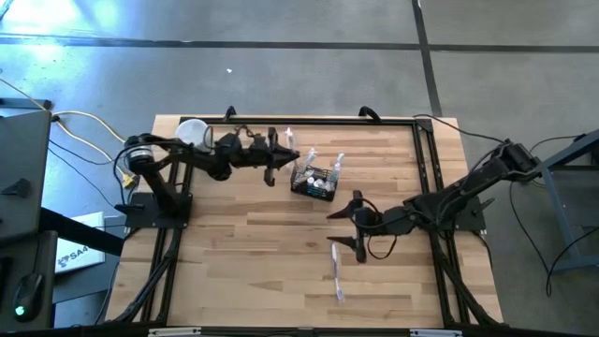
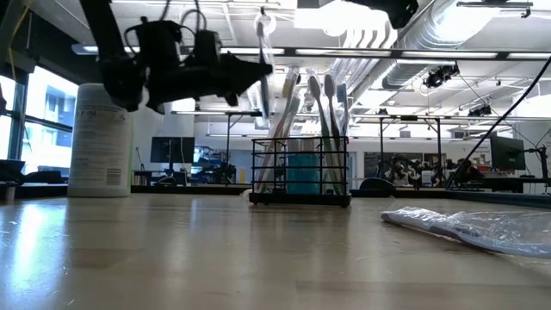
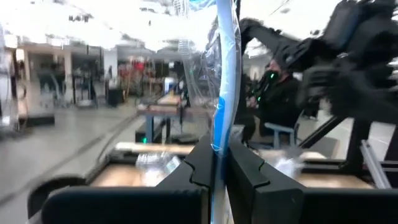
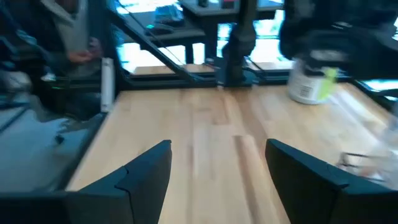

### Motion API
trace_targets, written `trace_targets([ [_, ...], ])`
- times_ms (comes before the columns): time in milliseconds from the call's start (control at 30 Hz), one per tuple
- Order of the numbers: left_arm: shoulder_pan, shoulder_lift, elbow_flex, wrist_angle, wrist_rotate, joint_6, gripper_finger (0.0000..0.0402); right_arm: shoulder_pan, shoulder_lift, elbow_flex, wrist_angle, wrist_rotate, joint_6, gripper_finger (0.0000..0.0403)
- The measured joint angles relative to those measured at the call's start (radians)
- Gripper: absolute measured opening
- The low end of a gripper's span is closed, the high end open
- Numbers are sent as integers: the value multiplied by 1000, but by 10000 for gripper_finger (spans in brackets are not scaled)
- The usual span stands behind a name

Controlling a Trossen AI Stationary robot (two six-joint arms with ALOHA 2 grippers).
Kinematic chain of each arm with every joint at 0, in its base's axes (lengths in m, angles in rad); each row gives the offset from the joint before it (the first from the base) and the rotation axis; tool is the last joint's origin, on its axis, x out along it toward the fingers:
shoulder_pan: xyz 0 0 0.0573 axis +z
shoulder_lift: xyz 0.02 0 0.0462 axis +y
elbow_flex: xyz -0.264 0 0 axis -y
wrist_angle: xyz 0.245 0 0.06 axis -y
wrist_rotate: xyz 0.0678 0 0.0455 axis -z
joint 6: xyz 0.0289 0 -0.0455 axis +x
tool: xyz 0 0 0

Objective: Pick & Place toothbrushing station
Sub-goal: Put the blue toothbrush into the mesh organizer

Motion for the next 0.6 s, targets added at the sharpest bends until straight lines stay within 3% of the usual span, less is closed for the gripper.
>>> trace_targets([
  [233, 11, 71, 45, -24, -26, 17, 14, 1, 18, 0, 63, -92, 4, 252],
  [600, 24, 169, 36, 17, -40, 38, 14, 2, 18, 0, 73, -95, 5, 252],
])
